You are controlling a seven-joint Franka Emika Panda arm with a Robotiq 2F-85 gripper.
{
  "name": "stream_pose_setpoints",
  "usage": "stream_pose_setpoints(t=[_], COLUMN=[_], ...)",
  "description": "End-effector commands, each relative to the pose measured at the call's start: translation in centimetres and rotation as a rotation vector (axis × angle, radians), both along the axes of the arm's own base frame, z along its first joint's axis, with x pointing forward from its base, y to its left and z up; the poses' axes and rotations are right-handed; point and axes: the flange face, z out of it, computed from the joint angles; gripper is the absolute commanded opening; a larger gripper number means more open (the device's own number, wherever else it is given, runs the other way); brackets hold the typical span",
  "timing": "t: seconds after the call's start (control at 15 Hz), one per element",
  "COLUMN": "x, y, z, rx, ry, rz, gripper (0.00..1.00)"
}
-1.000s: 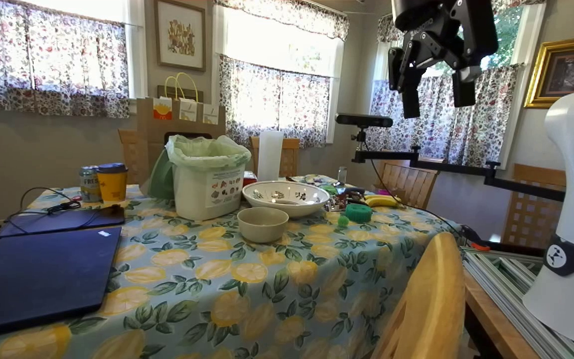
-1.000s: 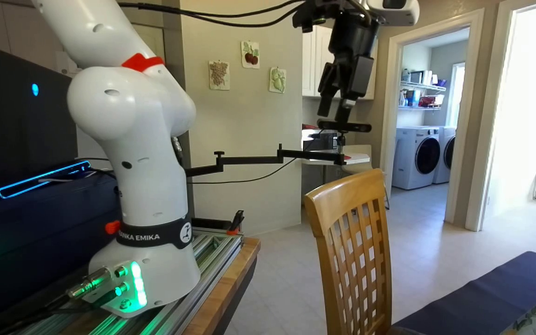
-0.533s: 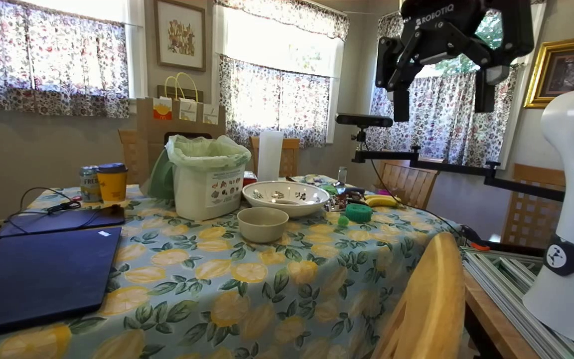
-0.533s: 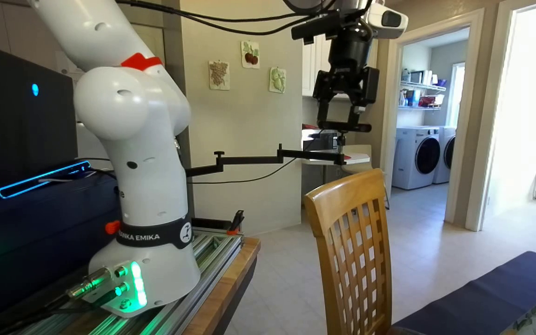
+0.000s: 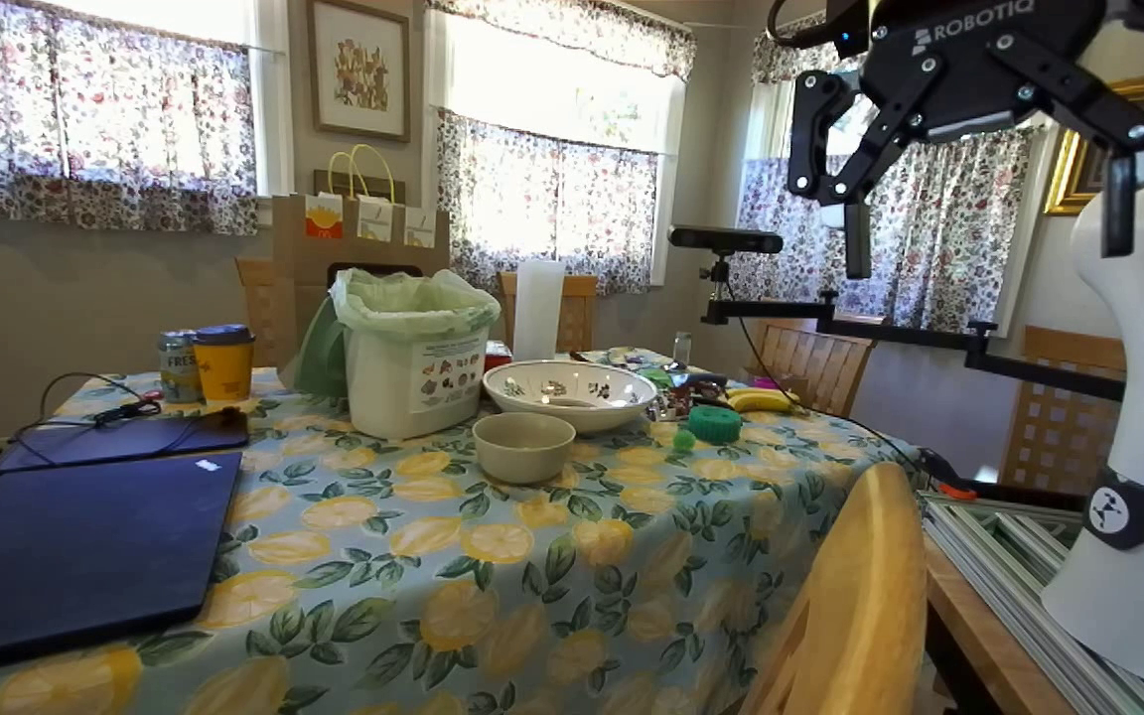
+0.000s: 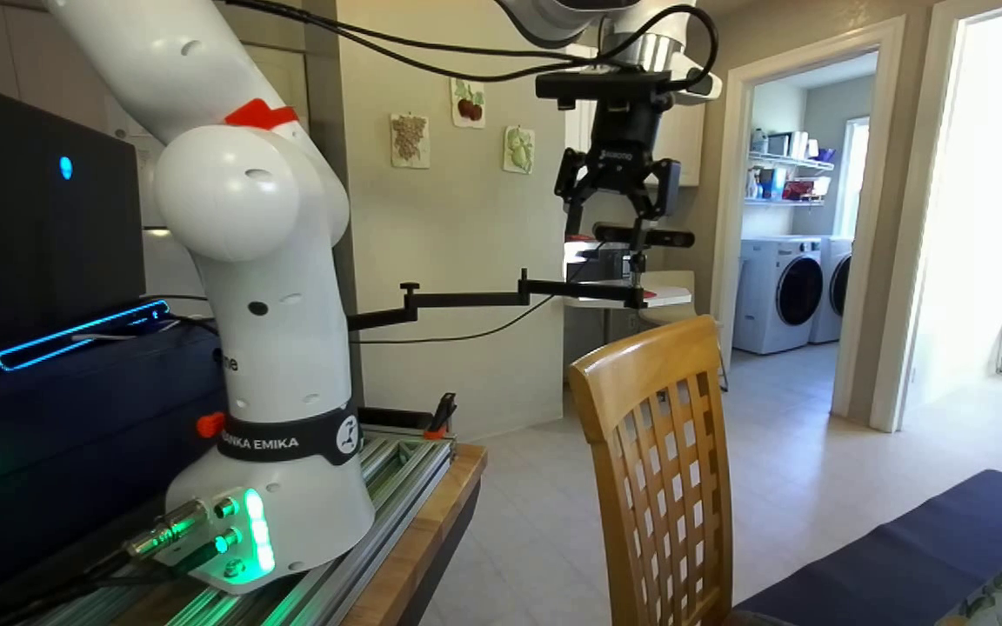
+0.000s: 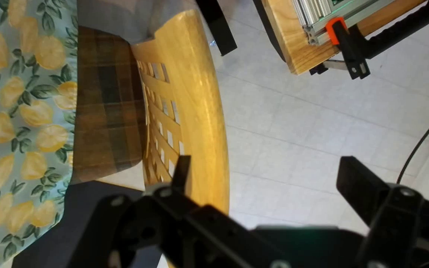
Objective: Move the chair forward
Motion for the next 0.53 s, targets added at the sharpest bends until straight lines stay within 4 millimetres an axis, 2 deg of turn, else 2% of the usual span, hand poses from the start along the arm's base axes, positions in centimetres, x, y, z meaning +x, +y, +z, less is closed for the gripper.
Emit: stream_pose_setpoints(t=[0.0,0.47], x=[0.01,0.17], y=[0.03,0.15], z=[0.09,-0.18], rx=[-0.002,0.004], ry=[0.001,-0.001], rz=[0.000,-0.001], gripper=[1.00,1.00])
